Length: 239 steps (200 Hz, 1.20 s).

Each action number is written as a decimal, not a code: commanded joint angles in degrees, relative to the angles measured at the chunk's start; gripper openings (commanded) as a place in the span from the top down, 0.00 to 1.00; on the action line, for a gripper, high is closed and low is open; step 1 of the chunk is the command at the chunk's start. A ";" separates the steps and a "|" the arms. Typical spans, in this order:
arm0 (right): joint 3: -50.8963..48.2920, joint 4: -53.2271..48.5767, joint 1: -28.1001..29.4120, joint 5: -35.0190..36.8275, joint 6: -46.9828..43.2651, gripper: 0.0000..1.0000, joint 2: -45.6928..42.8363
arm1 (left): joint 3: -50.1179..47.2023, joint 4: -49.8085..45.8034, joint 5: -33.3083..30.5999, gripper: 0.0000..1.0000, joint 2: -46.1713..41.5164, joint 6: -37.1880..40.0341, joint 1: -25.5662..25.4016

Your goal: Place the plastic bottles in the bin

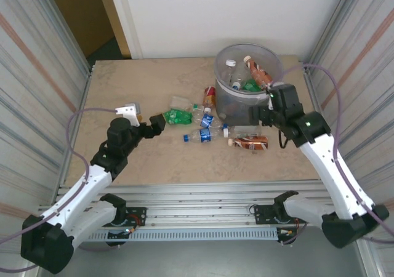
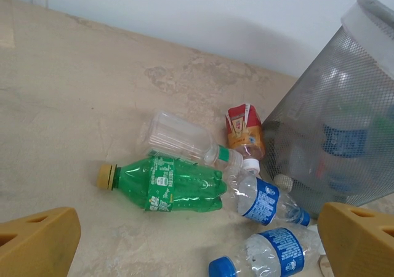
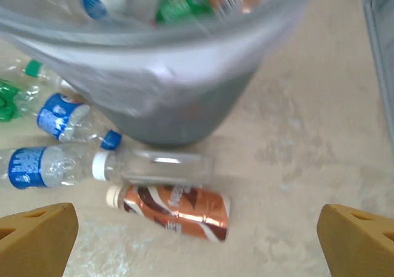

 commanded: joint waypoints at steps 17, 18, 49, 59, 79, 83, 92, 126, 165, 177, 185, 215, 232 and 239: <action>-12.59 2.59 -9.83 -15.81 8.20 0.02 -4.15 | 1.78 1.62 2.14 0.01 1.99 0.62 0.44; -12.95 2.78 -10.04 -16.09 8.32 0.02 -4.21 | 1.80 1.69 2.19 0.01 2.06 0.60 0.44; -20.79 8.24 -15.41 -22.07 11.66 0.12 -2.95 | 1.88 1.99 3.08 0.01 2.61 -0.09 0.41; -22.06 8.93 -16.83 -22.44 12.79 0.19 -0.28 | 1.77 1.97 3.21 0.01 2.62 -0.09 0.44; -23.85 11.28 -18.76 -22.84 13.87 0.28 2.49 | 1.64 1.84 3.22 0.01 2.43 -0.11 0.44; -24.13 11.79 -18.99 -22.80 14.05 0.29 2.96 | 1.59 1.82 3.28 0.01 2.39 -0.12 0.43; -24.59 12.99 -19.50 -22.58 14.32 0.32 3.95 | 1.47 1.77 3.21 0.01 2.19 -0.09 0.42; -24.39 16.58 -21.70 -21.90 15.05 0.42 8.28 | 1.10 1.83 3.19 0.01 2.19 -0.24 0.42; -22.49 18.76 -22.73 -22.00 14.69 0.48 13.75 | 0.63 5.30 9.01 0.01 2.04 5.85 -0.47; -21.94 18.92 -22.71 -22.14 14.49 0.49 15.25 | 0.46 6.44 8.52 0.01 1.78 10.70 -3.18; -21.78 19.04 -22.70 -22.01 14.39 0.49 16.13 | 0.35 6.88 6.19 0.01 1.69 14.16 -6.21; -21.09 19.18 -22.78 -22.11 14.29 0.50 18.54 | 0.57 9.38 -3.04 0.01 4.15 26.65 -17.30; -20.72 18.34 -22.69 -22.27 14.30 0.51 19.41 | 1.65 11.14 -6.25 0.01 8.19 32.22 -21.94; -20.70 17.86 -22.69 -22.27 14.29 0.51 19.53 | 2.08 12.13 -7.45 0.01 10.20 34.51 -23.69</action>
